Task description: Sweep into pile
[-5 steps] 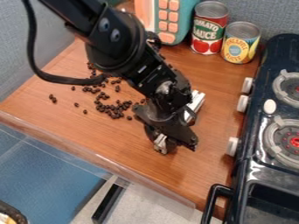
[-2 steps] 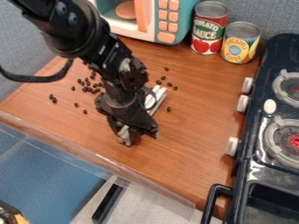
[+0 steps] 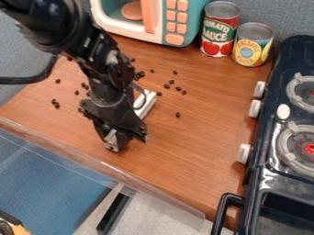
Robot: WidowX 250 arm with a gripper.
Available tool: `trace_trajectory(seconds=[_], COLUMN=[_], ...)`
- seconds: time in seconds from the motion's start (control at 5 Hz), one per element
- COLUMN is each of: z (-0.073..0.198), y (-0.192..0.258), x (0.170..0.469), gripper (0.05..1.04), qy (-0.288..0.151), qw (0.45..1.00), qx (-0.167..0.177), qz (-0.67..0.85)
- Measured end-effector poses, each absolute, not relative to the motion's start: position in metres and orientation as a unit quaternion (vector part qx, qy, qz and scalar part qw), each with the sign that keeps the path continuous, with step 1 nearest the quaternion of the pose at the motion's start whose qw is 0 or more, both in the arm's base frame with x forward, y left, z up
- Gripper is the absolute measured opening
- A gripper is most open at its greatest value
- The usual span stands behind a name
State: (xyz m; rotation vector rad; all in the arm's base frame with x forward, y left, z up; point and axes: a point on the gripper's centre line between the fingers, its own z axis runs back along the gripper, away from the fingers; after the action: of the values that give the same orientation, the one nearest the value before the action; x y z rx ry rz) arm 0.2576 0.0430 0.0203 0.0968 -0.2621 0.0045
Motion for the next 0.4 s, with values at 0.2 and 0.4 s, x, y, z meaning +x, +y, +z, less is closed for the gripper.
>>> trace_trajectory(seconds=[0.2,0.4], z=[0.044,0.059], y=[0.037,0.017], x=[0.259,0.27], gripper=[0.38,0.38], qy=[-0.149,-0.157], qw=[0.988,0.987], qx=[0.04,0.024], qz=[0.005,-0.002])
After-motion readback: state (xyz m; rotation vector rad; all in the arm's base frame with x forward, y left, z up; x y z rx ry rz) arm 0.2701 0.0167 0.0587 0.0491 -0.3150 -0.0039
